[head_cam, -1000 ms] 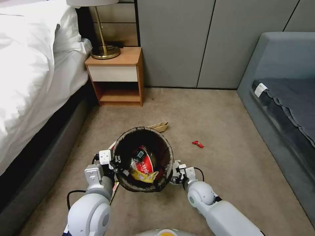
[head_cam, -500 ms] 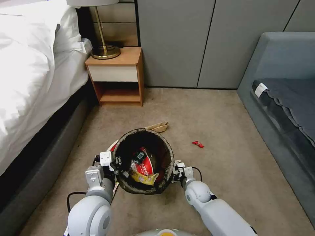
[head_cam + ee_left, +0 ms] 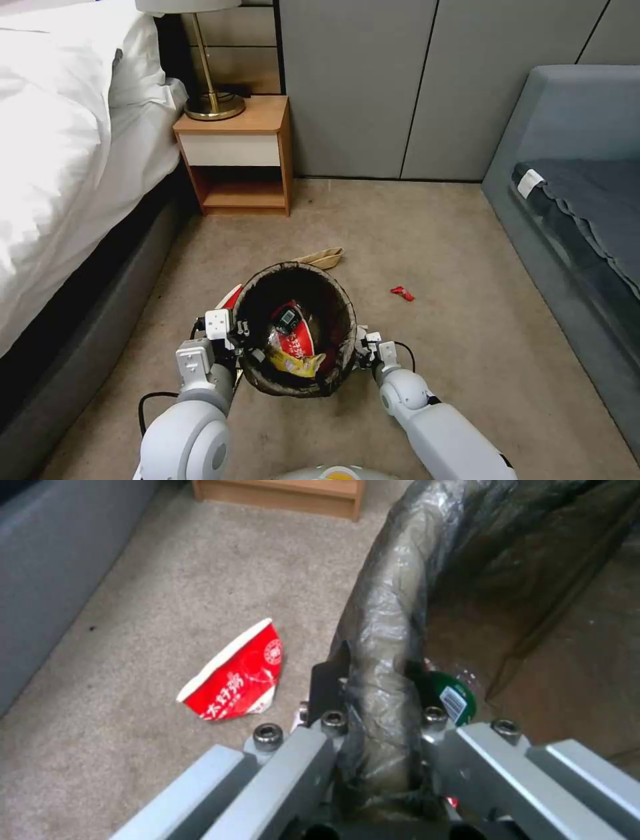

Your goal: Pick up the trash bin, then pick up the garbage from the floor and place it into the trash bin.

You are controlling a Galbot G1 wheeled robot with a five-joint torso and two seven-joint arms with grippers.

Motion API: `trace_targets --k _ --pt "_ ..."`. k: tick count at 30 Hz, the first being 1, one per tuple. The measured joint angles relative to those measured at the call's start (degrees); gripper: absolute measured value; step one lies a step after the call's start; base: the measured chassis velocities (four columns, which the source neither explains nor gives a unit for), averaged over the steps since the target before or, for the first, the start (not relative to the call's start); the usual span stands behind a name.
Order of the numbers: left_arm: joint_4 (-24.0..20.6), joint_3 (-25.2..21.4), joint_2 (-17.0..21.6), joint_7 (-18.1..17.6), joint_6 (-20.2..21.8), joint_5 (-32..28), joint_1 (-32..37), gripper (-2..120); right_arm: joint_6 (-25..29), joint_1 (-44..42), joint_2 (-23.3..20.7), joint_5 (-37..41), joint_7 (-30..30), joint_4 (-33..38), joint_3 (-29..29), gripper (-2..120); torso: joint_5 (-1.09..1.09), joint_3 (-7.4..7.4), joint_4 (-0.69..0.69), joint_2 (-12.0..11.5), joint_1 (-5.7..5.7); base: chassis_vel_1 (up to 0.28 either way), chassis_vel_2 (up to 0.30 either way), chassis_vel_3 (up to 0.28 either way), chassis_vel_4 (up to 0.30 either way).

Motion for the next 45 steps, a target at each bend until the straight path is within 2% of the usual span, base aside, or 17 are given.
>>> trace_targets --k 1,4,5,8,10,13,22,27,30,31,33,35,36,39,41,44,45 --pt "0.0 0.0 0.0 0.0 0.0 0.0 0.0 0 0.0 0.0 0.0 0.0 0.0 0.0 0.0 51 0.00 0.00 0.00 0.0 0.00 0.000 0.000 0.000 0.000" --pt "0.2 0.2 0.0 0.0 0.0 0.0 -0.2 0 0.3 0.0 0.1 -0.4 0.0 -0.1 0.0 36 0.00 0.00 0.00 0.0 0.00 0.000 0.000 0.000 0.000" --pt "0.2 0.2 0.0 0.0 0.0 0.0 -0.2 0 0.3 0.0 0.1 -0.4 0.0 -0.1 0.0 36 0.00 0.00 0.00 0.0 0.00 0.000 0.000 0.000 0.000" --pt "0.4 0.2 0.1 0.0 0.0 -0.1 -0.3 0 0.5 0.1 0.2 -0.9 0.0 -0.2 0.1 21 -0.03 0.00 -0.02 0.0 0.00 0.000 0.000 0.000 0.000" --pt "0.5 0.2 0.1 0.0 0.0 -0.1 -0.4 0 0.6 0.1 0.2 -1.0 0.0 -0.2 0.1 18 -0.02 0.00 -0.02 0.0 0.00 0.000 0.000 0.000 0.000" --pt "0.7 0.4 0.0 0.0 0.0 -0.1 -0.5 0 0.9 0.1 0.1 -1.3 0.0 -0.3 0.2 3 -0.03 0.00 -0.02 0.0 0.00 0.000 0.000 0.000 0.000" --pt "0.9 0.5 0.0 0.0 0.0 -0.1 -0.7 0 3.4 -0.4 -0.1 -2.4 0.0 -0.1 1.0 0 -0.01 0.00 -0.02 0.0 0.00 0.000 0.000 0.000 0.000" --pt "1.5 0.5 0.3 0.0 0.0 -0.2 -0.8 0 7.3 -2.0 -0.7 -3.0 1.1 4.1 2.1 0 -0.01 0.00 -0.01 0.0 0.00 0.000 0.000 0.000 0.000" --pt "1.7 0.6 0.7 0.0 0.0 -0.5 -0.8 0 10.7 -4.1 -1.2 -2.6 4.8 13.2 4.4 0 -0.01 0.00 -0.01 0.0 0.00 0.000 0.000 0.000 0.000" --pt "1.7 0.6 0.7 0.0 0.0 -0.5 -0.8 0 10.7 -4.1 -1.2 -2.6 4.8 13.2 4.4 0 -0.01 0.00 -0.01 0.0 0.00 0.000 0.000 0.000 0.000" --pt "1.9 0.7 0.8 0.0 0.0 -0.5 -0.8 0 16.2 -4.9 -1.4 -3.4 5.1 18.7 5.4 0 -0.01 0.00 -0.02 0.0 0.00 0.000 0.000 0.000 0.000" --pt "2.0 1.0 0.8 0.0 0.0 -0.5 -0.7 0 23.3 -5.9 -2.0 -4.6 2.3 26.0 6.3 0 -0.02 0.00 0.00 0.0 0.00 0.000 0.000 0.000 0.000" --pt "2.0 1.0 0.8 0.0 0.0 -0.5 -0.7 0 23.3 -5.9 -2.0 -4.6 2.3 26.0 6.3 0 -0.02 0.00 0.00 0.0 0.00 0.000 0.000 0.000 0.000" --pt "1.9 1.3 0.8 0.0 0.1 -0.6 -0.5 0 30.2 -7.5 -3.0 -4.8 -5.3 36.0 7.2 0 -0.02 0.00 -0.01 0.0 0.00 0.000 0.000 0.000 0.000" --pt "1.9 1.3 0.8 0.0 0.1 -0.6 -0.5 0 31.4 -8.0 -3.3 -5.1 -6.8 37.7 7.2 0 -0.02 0.00 0.00 0.0 0.00 0.000 0.000 0.000 0.000" --pt "1.8 1.3 1.0 0.0 0.1 -0.5 -0.5 0 35.5 -11.7 -4.8 -5.5 -13.6 44.8 6.4 0 -0.01 0.00 -0.01 0.0 0.00 0.000 0.000 0.000 0.000" --pt "1.8 1.3 1.0 0.0 0.1 -0.5 -0.5 0 35.5 -11.7 -4.8 -5.5 -13.6 44.8 6.4 0 -0.01 0.00 -0.01 0.0 0.00 0.000 0.000 0.000 0.000"
